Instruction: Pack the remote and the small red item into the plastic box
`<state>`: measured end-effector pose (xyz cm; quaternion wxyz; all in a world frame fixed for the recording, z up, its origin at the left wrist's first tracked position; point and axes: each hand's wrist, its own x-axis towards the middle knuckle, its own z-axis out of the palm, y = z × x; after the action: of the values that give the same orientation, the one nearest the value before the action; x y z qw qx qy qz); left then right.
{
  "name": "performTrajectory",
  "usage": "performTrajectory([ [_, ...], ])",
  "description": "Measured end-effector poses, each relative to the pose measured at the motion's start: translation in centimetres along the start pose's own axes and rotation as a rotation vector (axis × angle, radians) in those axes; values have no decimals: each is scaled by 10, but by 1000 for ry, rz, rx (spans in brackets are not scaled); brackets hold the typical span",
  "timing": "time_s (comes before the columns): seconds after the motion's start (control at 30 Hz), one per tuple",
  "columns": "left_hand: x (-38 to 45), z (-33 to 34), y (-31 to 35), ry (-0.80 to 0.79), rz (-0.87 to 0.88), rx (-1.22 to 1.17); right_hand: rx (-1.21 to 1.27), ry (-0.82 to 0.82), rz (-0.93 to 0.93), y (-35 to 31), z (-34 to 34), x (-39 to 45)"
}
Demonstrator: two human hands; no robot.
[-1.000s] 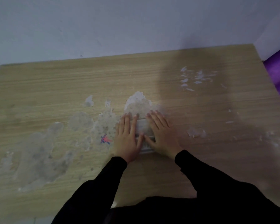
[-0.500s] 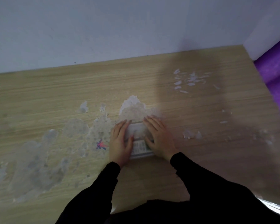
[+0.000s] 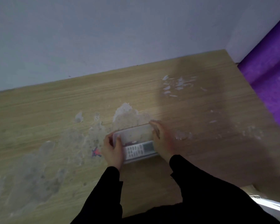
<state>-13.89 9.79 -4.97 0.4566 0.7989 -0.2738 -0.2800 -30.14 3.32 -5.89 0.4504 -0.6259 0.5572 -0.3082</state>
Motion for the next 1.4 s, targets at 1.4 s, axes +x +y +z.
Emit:
performTrajectory([
  [1.4, 88, 399, 239, -459, -120, -14, -98, 318, 389, 124, -339, 291],
])
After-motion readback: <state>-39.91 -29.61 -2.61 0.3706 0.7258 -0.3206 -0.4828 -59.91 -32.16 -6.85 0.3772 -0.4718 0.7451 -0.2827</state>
